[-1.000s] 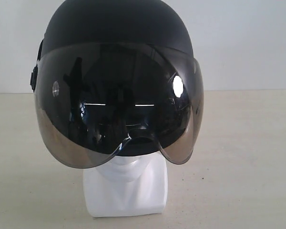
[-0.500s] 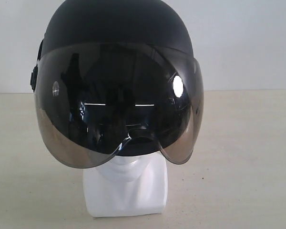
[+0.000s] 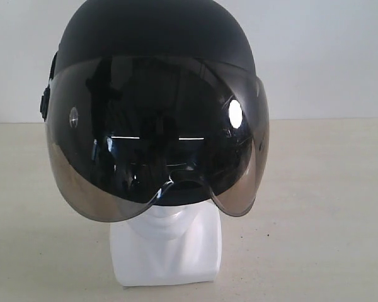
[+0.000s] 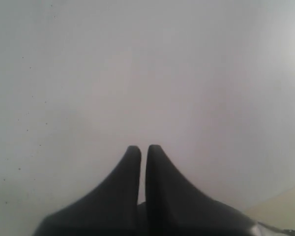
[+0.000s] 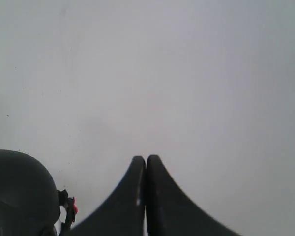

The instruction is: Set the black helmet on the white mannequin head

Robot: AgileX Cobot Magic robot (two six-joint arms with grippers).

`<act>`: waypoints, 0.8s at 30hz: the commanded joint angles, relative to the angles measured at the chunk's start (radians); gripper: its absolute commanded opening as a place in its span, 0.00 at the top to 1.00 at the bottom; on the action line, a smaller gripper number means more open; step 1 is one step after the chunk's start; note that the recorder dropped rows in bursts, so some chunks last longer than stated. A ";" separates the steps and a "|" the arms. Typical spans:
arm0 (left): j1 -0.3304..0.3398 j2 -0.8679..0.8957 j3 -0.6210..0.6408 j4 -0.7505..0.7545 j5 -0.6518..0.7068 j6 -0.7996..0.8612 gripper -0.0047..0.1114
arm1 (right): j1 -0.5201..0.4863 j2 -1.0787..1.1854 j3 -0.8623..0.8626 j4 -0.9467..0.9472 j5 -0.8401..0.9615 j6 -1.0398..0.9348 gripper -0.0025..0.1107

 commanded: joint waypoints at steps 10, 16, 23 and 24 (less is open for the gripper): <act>0.001 0.158 -0.195 0.110 0.294 -0.027 0.92 | -0.001 0.253 -0.354 -0.700 0.251 0.657 0.98; 0.001 0.156 -0.228 0.236 0.442 0.116 0.92 | -0.001 0.432 -0.421 -0.843 0.145 0.778 0.98; 0.001 0.146 -0.325 0.273 0.511 0.175 0.92 | -0.001 0.586 -0.423 -1.014 0.053 0.887 0.98; 0.001 0.169 -0.385 0.267 0.595 0.175 0.92 | -0.001 0.608 -0.423 -1.031 0.048 0.903 0.98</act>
